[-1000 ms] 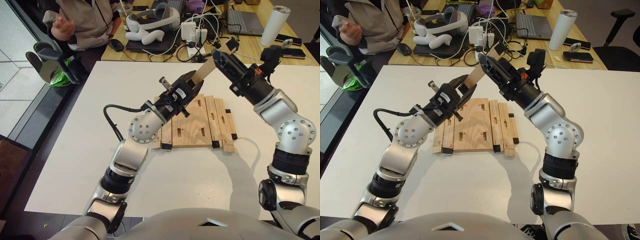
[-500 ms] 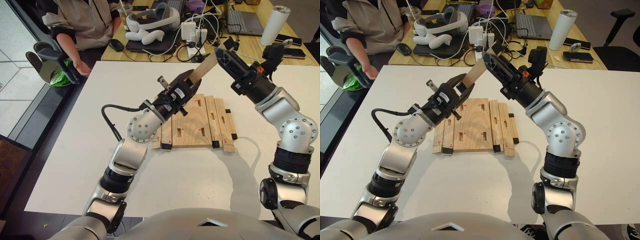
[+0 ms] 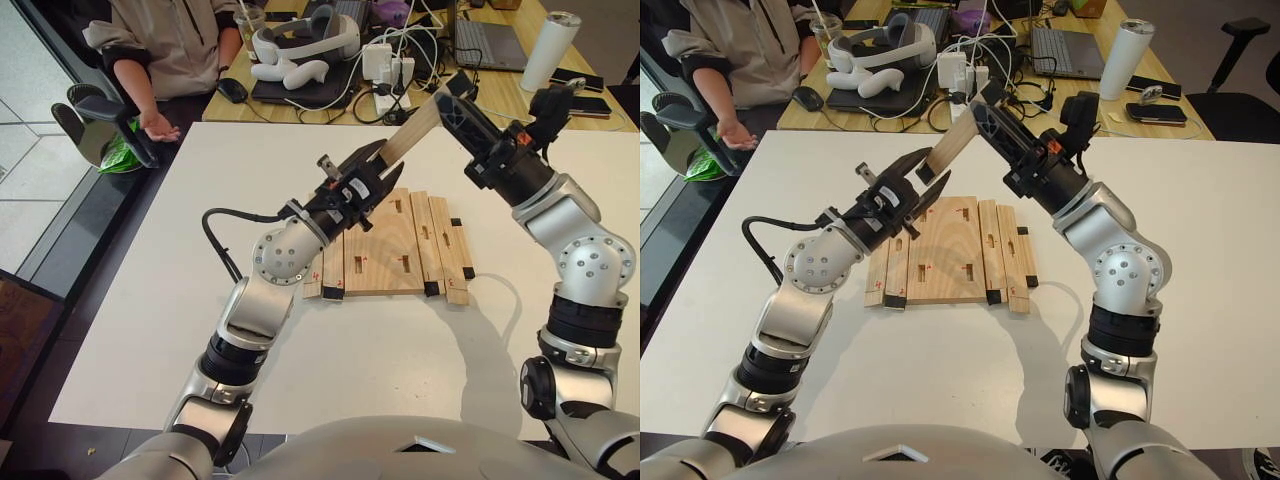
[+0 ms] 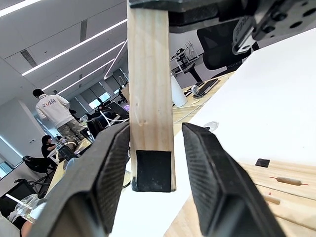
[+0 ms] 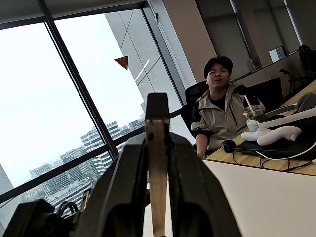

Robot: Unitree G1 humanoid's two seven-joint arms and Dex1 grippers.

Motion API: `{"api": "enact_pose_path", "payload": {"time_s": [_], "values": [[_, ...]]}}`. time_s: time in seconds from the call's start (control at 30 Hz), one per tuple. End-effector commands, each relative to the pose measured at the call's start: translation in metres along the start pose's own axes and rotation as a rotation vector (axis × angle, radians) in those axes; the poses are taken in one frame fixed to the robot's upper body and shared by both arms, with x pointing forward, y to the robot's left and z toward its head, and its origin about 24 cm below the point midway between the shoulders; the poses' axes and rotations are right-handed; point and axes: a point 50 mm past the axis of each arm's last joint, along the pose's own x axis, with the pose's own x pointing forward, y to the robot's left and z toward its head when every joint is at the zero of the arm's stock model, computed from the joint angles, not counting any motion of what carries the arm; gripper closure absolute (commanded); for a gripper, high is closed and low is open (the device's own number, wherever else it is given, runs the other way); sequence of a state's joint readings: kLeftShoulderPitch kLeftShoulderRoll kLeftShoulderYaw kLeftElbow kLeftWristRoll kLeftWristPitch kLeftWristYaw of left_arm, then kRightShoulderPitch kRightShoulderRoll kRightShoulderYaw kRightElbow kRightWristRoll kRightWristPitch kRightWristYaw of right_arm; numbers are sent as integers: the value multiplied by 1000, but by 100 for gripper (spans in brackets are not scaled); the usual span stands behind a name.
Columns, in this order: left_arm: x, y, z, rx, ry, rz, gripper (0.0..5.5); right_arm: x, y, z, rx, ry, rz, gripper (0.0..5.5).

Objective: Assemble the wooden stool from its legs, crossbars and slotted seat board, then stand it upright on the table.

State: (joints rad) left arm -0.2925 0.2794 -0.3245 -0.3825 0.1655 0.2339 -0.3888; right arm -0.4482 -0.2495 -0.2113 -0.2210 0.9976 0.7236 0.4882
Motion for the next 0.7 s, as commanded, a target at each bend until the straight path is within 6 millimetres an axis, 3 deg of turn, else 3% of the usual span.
{"api": "enact_pose_path", "payload": {"time_s": [0.03, 0.2, 0.37, 0.53, 0.7], "values": [[-4, -3, -4, -5, 20, -36, 315, 0, -2, -5, -31, 18, -37, 510], [-6, -5, -15, 44, 122, -61, 269, -2, -15, -19, -207, 82, -295, 510], [-15, -8, -24, 54, 195, -88, 269, -30, 0, -63, -616, 306, -571, 510], [-22, -5, -29, 43, 234, -83, 269, -57, 18, -77, -730, 343, -682, 510], [-21, -6, -28, 39, 232, -81, 269, -64, 10, -74, -708, 302, -746, 510]]}}
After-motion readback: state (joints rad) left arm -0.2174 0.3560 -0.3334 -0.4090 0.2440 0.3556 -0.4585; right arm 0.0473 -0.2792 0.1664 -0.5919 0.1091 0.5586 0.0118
